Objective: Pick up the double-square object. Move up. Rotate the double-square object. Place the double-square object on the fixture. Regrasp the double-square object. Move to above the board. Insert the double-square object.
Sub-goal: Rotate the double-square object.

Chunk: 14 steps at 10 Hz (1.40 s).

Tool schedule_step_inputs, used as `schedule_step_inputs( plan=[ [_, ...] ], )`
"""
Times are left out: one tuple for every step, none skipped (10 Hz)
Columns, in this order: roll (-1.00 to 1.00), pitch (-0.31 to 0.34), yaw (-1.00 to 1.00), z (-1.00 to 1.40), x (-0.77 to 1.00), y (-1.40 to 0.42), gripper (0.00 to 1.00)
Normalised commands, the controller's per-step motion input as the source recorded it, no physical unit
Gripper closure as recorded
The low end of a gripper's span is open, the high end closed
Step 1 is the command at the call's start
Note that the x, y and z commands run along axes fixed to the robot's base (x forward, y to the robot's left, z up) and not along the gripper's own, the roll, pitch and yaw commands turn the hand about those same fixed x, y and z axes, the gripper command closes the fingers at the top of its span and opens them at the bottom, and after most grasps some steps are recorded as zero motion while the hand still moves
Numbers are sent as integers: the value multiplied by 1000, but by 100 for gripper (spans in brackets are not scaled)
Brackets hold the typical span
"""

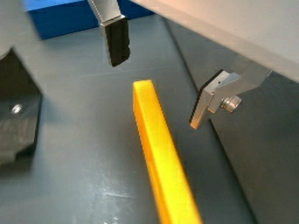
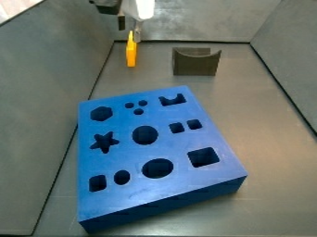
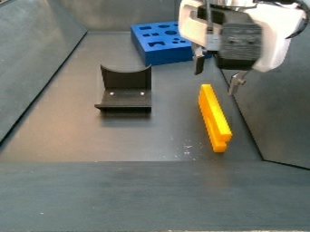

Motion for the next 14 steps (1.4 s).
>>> schedule_step_inputs(
  plan=[
    [4,-19,1000,-34,40,0,0],
    [5,-20,1000,-34,40,0,0],
    [5,-22,1000,-34,40,0,0],
    [6,-23,1000,-34,40,0,0],
    [6,-26,1000,-34,39,0,0],
    [7,-29,1000,-34,39,0,0],
    [8,-33,1000,-34,39,0,0],
    [9,-38,1000,-34,38,0,0],
    [11,-45,1000,-35,38,0,0],
    [13,-53,1000,-35,37,0,0],
    [17,-69,986,-36,36,-1,0],
    [17,-68,742,-36,35,-1,0],
    [17,-68,502,-37,34,-1,0],
    [16,-67,326,-38,32,-1,0]
  ],
)
